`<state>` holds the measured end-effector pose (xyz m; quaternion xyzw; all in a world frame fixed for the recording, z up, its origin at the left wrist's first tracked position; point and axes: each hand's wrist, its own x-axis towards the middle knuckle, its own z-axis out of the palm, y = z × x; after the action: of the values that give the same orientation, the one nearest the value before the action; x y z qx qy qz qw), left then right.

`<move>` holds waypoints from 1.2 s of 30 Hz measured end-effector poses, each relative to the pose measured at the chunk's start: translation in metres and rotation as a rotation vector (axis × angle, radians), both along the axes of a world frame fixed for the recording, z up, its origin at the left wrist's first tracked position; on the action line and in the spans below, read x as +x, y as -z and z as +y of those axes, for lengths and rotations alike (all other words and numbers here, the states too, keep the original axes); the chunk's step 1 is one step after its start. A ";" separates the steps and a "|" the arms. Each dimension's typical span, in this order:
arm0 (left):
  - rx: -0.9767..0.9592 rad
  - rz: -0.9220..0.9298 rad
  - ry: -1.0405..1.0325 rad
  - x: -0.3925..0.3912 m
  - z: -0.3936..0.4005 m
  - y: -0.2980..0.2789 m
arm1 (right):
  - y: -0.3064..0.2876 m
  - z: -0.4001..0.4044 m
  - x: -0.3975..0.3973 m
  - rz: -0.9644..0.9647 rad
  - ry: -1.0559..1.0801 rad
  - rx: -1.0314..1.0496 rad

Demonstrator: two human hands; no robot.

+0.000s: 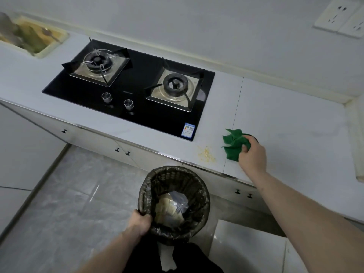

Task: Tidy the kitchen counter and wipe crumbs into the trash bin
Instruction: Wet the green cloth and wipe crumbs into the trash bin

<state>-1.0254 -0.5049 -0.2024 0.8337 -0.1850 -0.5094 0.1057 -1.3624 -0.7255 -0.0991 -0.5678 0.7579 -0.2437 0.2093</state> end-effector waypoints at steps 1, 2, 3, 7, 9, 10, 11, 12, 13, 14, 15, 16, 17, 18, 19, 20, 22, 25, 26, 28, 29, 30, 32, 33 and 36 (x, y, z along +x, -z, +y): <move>0.001 0.017 -0.016 -0.001 -0.001 -0.001 | 0.002 -0.008 0.001 0.000 -0.015 -0.001; -0.006 0.039 -0.036 -0.001 -0.003 0.000 | 0.005 -0.016 0.002 0.000 -0.032 0.000; -0.008 0.053 -0.061 -0.001 -0.004 0.001 | 0.009 -0.024 0.003 -0.005 -0.044 0.008; 0.003 0.063 -0.090 -0.002 -0.014 0.006 | 0.030 -0.048 0.015 -0.032 -0.154 0.173; 0.016 0.057 -0.102 -0.006 -0.016 0.006 | 0.041 -0.050 0.024 0.035 -0.222 0.292; 0.019 0.053 -0.104 -0.007 -0.017 0.007 | 0.047 -0.048 0.027 0.087 -0.239 0.321; 0.028 0.054 -0.091 -0.008 -0.017 0.008 | 0.051 -0.046 0.027 0.133 -0.245 0.326; 0.031 0.054 -0.079 -0.010 -0.017 0.010 | 0.053 -0.045 0.026 0.164 -0.252 0.323; 0.037 0.053 -0.069 -0.011 -0.017 0.009 | 0.054 -0.045 0.025 0.184 -0.262 0.322; 0.028 0.051 -0.054 -0.012 -0.016 0.009 | 0.055 -0.046 0.024 0.205 -0.277 0.323; 0.017 0.045 -0.042 -0.014 -0.016 0.010 | 0.056 -0.048 0.023 0.228 -0.294 0.323; 0.011 0.032 -0.033 -0.015 -0.016 0.011 | 0.057 -0.049 0.021 0.248 -0.307 0.325; 0.014 0.019 -0.041 -0.017 -0.016 0.011 | 0.058 -0.049 0.022 0.264 -0.329 0.328; 0.013 0.009 -0.049 -0.019 -0.016 0.011 | 0.058 -0.047 0.022 0.281 -0.357 0.328; 0.012 -0.001 -0.065 -0.021 -0.015 0.012 | 0.060 -0.045 0.022 0.294 -0.392 0.322; 0.006 -0.008 -0.077 -0.022 -0.016 0.013 | 0.060 -0.043 0.022 0.300 -0.423 0.309; 0.028 -0.021 -0.079 -0.026 -0.015 0.015 | 0.060 -0.035 0.023 0.290 -0.471 0.289; 0.063 -0.033 -0.065 -0.027 -0.014 0.014 | 0.060 -0.017 0.031 0.261 -0.530 0.252; 0.074 -0.029 -0.063 -0.028 -0.015 0.014 | 0.060 -0.010 0.034 0.252 -0.556 0.247; 0.081 -0.011 -0.067 -0.027 -0.015 0.010 | 0.058 0.005 0.038 0.252 -0.626 0.239; 0.081 -0.006 -0.071 -0.027 -0.016 0.007 | 0.058 0.014 0.041 0.254 -0.662 0.231; 0.078 -0.004 -0.072 -0.027 -0.016 0.005 | 0.057 0.024 0.044 0.251 -0.694 0.219; 0.074 0.007 -0.070 -0.026 -0.016 0.002 | 0.056 0.047 0.051 0.237 -0.766 0.189; 0.075 0.010 -0.064 -0.025 -0.016 0.000 | 0.056 0.059 0.055 0.226 -0.809 0.185; 0.071 0.020 -0.051 -0.024 -0.016 -0.003 | 0.053 0.080 0.060 0.159 -0.888 0.233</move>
<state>-1.0498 -0.5210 -0.1994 0.8363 -0.1443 -0.5211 0.0908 -1.3021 -0.6456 -0.1518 -0.8269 0.4774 0.0004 0.2972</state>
